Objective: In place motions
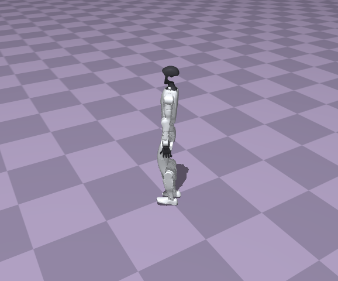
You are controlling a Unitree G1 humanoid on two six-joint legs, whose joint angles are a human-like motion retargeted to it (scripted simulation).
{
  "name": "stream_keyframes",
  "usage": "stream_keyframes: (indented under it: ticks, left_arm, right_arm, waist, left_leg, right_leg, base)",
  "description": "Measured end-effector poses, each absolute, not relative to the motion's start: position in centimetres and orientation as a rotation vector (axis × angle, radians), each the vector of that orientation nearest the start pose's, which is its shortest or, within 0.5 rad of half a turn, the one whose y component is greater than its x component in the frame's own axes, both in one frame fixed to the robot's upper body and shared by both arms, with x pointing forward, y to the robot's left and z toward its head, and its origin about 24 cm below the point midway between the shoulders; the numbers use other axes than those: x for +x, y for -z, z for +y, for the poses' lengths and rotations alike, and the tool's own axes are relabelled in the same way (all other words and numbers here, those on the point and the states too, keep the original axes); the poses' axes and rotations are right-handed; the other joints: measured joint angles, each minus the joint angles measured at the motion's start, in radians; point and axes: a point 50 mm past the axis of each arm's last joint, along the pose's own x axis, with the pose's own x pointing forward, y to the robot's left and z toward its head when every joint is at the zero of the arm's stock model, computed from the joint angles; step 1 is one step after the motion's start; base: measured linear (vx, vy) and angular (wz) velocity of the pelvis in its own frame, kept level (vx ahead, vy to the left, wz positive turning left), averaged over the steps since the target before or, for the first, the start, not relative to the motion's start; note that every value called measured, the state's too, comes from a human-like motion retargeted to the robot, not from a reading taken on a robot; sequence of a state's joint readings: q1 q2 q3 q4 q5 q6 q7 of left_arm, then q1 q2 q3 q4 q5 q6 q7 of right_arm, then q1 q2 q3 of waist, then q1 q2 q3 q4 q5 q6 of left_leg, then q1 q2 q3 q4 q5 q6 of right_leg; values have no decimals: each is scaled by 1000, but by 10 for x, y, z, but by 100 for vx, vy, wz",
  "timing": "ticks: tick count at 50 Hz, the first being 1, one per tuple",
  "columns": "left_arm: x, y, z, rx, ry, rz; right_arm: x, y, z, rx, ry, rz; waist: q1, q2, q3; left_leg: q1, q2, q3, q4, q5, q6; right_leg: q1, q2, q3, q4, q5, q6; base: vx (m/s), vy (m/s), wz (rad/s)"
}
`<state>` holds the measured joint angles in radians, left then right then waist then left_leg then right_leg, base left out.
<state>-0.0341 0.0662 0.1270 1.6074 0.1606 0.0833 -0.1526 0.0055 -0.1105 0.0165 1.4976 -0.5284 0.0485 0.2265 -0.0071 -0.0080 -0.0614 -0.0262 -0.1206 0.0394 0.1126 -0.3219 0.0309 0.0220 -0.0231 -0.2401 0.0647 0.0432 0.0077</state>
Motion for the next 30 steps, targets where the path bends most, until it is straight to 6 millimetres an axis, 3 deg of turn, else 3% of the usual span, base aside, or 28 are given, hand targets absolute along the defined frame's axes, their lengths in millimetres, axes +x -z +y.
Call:
stream_keyframes:
  ticks: [5,7,10,15,18,25,30]
  left_arm:
    - [11,180,168,-41,107,1645]
    - [11,181,167,-32,107,1643]
    - [13,181,167,7,83,1631]
    - [20,181,170,86,54,1588]
    - [18,181,171,87,76,1595]
    - [6,181,166,-18,76,1648]
    - [4,180,172,3,82,1662]
  right_arm:
    - [17,180,-188,-327,-471,1588]
    - [17,179,-190,-325,-465,1589]
    - [19,179,-194,-339,-448,1585]
    - [19,178,-200,-351,-424,1587]
    - [12,178,-202,-347,-418,1617]
    - [8,178,-203,-373,-432,1641]
    - [10,179,-194,-343,-443,1621]
  waist:
    - [5,-2,12]
    - [-3,3,10]
    - [-15,1,14]
    - [-35,-12,29]
    - [-11,1,27]
    - [-39,27,9]
    - [-40,29,4]
  left_leg:
    - [-19,7,21,58,-63,-99]
    - [-19,33,99,65,-69,-133]
    - [-35,70,185,80,-56,-116]
    - [-55,97,173,81,-53,-60]
    - [-37,122,187,44,20,-92]
    - [3,127,211,-23,19,-123]
    - [35,112,237,-75,23,-106]
  right_leg:
    - [0,-12,0,0,-1,14]
    - [-1,-11,-13,-5,0,12]
    - [-5,-29,-19,-7,3,16]
    - [-2,-64,-17,-7,9,24]
    - [-1,-52,1,-6,12,24]
    - [-6,-44,21,7,13,34]
    - [-8,-46,33,11,16,43]
  base:
    - [-9,-2,6]
    - [-6,-1,24]
    - [-7,1,18]
    - [1,1,0]
    - [15,6,-33]
    - [17,9,-16]
    - [14,6,-14]
